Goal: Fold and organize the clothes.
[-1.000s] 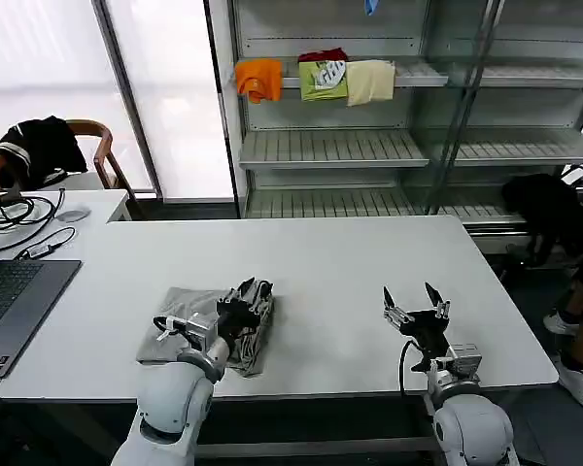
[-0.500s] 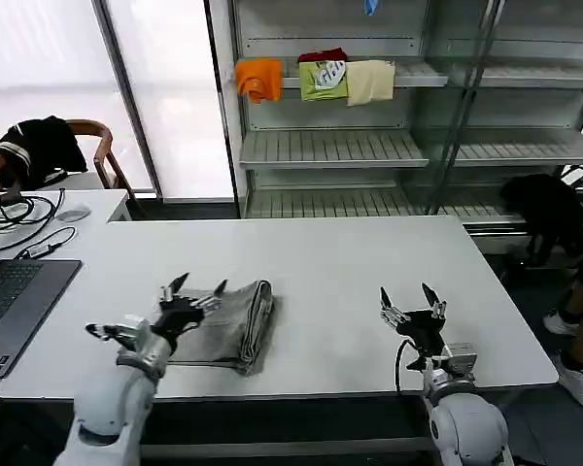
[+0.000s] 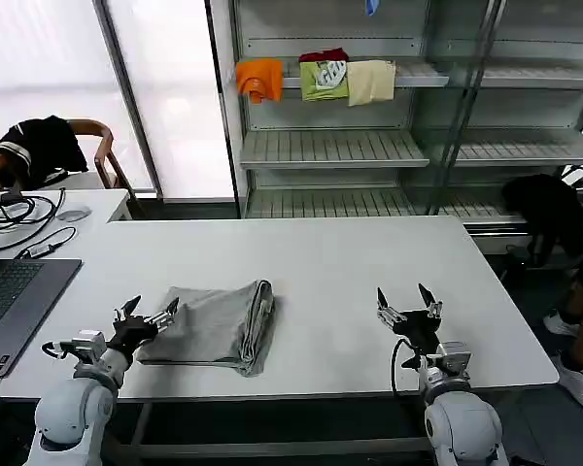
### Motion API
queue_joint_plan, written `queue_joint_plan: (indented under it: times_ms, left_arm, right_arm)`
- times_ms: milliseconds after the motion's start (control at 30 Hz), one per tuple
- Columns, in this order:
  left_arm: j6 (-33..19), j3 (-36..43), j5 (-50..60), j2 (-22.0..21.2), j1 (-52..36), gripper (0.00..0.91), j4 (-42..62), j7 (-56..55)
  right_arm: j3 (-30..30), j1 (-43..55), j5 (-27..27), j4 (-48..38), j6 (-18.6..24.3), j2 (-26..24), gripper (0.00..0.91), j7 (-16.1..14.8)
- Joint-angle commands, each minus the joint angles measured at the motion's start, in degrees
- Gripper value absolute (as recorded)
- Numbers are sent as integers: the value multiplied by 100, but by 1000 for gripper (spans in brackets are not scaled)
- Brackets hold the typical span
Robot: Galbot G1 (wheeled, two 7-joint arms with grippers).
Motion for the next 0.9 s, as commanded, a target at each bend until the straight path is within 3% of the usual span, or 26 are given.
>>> queue_joint_plan:
  times_ms: [33, 200, 333, 367, 400, 900]
  left_arm:
    - [-66, -140, 365, 43, 85, 907, 342, 85]
    - [9, -134, 451, -8, 157, 907, 335, 115]
    - [38, -135, 371, -39, 230, 494, 285, 223]
    - [39, -135, 365, -41, 242, 212, 270, 246]
    - [45, -128, 303, -51, 259, 30, 235, 298]
    - [356, -19, -333, -215, 220, 10, 109, 381]
  right_arm:
    - [11, 2, -14, -34, 18, 13, 907, 2]
    - [8, 17, -7, -71, 32, 11, 907, 6]
    - [4, 30, -1, -87, 37, 13, 907, 5]
    - [3, 32, 1, -88, 38, 12, 907, 5]
    - [4, 34, 2, -87, 38, 13, 907, 5]
    - [29, 42, 2, -6, 35, 12, 907, 27]
